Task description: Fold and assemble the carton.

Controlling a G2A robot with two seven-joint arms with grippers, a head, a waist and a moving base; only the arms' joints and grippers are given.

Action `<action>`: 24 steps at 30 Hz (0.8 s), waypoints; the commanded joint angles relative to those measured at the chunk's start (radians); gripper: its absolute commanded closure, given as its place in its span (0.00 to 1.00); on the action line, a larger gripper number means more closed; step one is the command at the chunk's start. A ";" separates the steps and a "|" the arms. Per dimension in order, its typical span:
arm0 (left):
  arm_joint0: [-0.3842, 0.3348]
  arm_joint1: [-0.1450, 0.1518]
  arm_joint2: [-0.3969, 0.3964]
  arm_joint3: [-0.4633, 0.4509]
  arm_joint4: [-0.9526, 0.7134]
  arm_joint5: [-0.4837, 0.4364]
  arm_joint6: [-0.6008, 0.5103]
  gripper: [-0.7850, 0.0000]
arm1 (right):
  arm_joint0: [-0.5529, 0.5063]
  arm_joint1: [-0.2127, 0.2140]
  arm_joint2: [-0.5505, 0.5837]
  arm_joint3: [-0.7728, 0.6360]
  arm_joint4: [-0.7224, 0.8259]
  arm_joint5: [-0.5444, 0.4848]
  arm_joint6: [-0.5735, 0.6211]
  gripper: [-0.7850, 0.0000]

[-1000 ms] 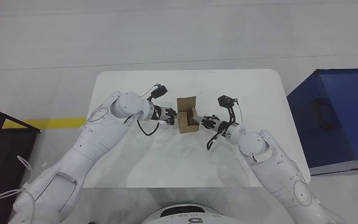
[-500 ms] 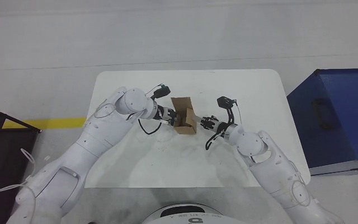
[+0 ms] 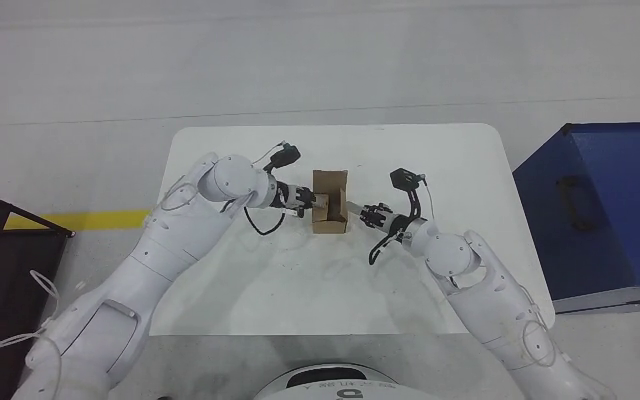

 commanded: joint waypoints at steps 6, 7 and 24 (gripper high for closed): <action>0.137 0.027 -0.145 0.004 -0.159 -0.288 0.154 0.00 | 0.020 -0.004 -0.003 0.007 -0.009 0.012 -0.002 0.18; 0.171 0.029 -0.169 0.006 -0.225 -0.340 0.173 0.00 | 0.021 -0.004 -0.004 0.009 -0.010 0.015 -0.003 0.22; 0.211 -0.031 -0.117 0.198 -0.504 -0.599 0.255 0.00 | 0.088 -0.017 -0.080 0.026 -0.133 0.060 0.056 0.23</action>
